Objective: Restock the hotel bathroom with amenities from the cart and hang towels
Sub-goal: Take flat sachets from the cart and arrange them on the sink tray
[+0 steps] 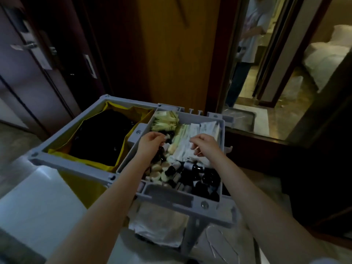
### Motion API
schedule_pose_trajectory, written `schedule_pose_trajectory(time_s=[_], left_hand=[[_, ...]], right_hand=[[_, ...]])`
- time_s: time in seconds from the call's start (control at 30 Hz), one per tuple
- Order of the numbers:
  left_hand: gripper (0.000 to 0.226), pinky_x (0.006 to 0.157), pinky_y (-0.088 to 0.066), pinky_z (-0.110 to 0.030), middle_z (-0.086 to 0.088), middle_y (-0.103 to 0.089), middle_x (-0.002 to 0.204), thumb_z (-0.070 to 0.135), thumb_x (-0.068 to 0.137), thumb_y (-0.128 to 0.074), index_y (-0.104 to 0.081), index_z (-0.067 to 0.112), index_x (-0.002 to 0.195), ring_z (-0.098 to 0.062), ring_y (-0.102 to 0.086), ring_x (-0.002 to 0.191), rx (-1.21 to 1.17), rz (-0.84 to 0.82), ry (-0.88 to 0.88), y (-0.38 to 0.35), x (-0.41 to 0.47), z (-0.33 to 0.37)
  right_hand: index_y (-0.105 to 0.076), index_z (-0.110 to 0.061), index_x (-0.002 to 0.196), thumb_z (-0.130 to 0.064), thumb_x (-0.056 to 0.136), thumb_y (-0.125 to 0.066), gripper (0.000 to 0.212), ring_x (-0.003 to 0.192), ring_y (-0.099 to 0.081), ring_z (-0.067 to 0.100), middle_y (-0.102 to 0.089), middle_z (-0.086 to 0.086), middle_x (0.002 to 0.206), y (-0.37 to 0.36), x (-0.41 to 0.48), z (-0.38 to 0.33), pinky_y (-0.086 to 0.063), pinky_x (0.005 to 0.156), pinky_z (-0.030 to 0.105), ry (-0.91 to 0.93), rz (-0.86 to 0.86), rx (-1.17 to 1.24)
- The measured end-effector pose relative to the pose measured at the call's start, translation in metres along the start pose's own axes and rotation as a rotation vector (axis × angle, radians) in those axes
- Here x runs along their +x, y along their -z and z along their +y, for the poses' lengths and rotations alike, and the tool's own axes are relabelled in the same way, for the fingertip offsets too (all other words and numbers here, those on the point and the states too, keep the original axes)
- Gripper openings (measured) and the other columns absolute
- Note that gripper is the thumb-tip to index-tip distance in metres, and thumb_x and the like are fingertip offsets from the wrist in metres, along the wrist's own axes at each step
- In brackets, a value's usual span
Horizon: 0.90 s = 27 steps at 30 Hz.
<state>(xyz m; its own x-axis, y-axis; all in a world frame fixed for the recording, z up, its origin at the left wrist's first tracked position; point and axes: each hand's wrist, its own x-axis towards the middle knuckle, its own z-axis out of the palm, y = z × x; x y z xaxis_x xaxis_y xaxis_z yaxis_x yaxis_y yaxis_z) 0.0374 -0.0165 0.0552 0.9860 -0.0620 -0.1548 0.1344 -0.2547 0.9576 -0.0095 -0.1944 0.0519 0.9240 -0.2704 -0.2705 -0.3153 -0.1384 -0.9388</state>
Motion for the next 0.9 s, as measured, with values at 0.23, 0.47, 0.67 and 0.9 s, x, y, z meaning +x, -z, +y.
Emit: schedule_pose_trajectory(time_s=[0.23,0.47,0.67,0.9], left_hand=[[0.015,0.058,-0.040,-0.021,0.003,-0.056,0.079,0.018,0.095,-0.050,-0.060,0.010,0.103,-0.008,-0.050,0.067,0.323,0.041,-0.037,0.001,0.062,0.001],[0.018,0.071,-0.044,-0.030,-0.004,-0.060,0.090,0.017,0.091,-0.054,-0.064,0.008,0.104,-0.020,-0.057,0.085,0.504,0.057,-0.027,0.012,0.116,-0.002],[0.019,0.076,-0.044,-0.026,-0.004,-0.065,0.099,0.020,0.088,-0.059,-0.064,0.010,0.103,-0.017,-0.058,0.092,0.474,0.065,-0.027,0.024,0.145,-0.011],[0.019,0.078,-0.039,-0.025,0.002,-0.057,0.095,0.019,0.090,-0.058,-0.062,0.011,0.107,-0.014,-0.053,0.092,0.347,0.066,-0.049,0.022,0.157,-0.005]], right_hand=[[-0.058,-0.009,0.098,-0.024,0.095,-0.051,0.016,0.075,-0.060,0.018,-0.062,0.007,0.098,-0.018,0.090,0.001,-0.049,0.068,0.033,-0.078,-0.104,-0.143],[-0.023,-0.026,0.149,-0.039,0.094,-0.054,0.064,0.138,-0.029,0.031,-0.024,0.006,0.154,-0.057,0.161,-0.021,-0.035,0.108,0.043,0.135,-0.134,-0.602],[-0.050,-0.021,0.134,-0.038,0.093,-0.053,0.044,0.132,-0.031,0.028,-0.039,0.005,0.139,-0.087,0.203,-0.035,-0.034,0.106,0.045,0.345,-0.029,-1.031],[-0.061,-0.013,0.089,-0.026,0.097,-0.048,0.020,0.072,-0.051,0.022,-0.053,0.005,0.077,-0.076,0.202,-0.037,-0.035,0.064,0.031,0.320,0.198,-0.419]])
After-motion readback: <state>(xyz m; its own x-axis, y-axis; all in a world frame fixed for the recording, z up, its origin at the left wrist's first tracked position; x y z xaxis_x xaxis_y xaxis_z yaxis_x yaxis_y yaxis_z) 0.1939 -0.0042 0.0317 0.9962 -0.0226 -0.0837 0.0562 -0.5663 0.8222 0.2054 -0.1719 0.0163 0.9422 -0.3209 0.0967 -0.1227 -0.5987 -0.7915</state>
